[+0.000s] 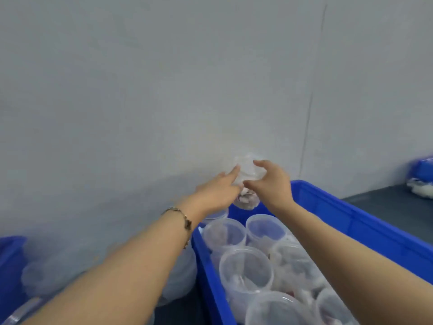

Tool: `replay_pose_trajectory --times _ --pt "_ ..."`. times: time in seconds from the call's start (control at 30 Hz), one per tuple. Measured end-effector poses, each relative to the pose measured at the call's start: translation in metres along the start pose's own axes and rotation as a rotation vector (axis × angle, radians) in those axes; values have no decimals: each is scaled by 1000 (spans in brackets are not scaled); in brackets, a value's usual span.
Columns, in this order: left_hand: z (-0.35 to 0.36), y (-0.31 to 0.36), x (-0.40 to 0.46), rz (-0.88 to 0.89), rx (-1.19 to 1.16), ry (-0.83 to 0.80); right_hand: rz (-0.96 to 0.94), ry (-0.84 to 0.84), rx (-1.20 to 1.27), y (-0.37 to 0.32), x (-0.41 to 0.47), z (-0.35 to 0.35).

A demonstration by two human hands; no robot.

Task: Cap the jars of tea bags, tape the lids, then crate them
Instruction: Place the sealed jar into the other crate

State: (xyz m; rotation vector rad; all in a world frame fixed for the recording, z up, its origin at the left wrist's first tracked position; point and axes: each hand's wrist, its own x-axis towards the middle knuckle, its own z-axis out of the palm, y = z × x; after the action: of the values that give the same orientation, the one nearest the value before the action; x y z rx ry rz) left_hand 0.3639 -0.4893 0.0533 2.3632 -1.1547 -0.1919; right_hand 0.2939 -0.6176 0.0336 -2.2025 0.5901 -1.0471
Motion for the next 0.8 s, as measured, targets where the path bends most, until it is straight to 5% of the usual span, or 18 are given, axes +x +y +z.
replay_pose_trajectory --times 0.33,0.57,0.7,0.8 --pt "41 -22 10 -43 -64 76 33 -65 -294 6 5 8" --pt "41 -26 -9 38 414 -181 143 -482 -461 27 -28 30" --pt "19 -32 -39 72 438 -198 147 -484 -773 10 -27 23" --pt "-12 -42 -76 -41 431 -275 14 -456 -635 -23 -43 29"
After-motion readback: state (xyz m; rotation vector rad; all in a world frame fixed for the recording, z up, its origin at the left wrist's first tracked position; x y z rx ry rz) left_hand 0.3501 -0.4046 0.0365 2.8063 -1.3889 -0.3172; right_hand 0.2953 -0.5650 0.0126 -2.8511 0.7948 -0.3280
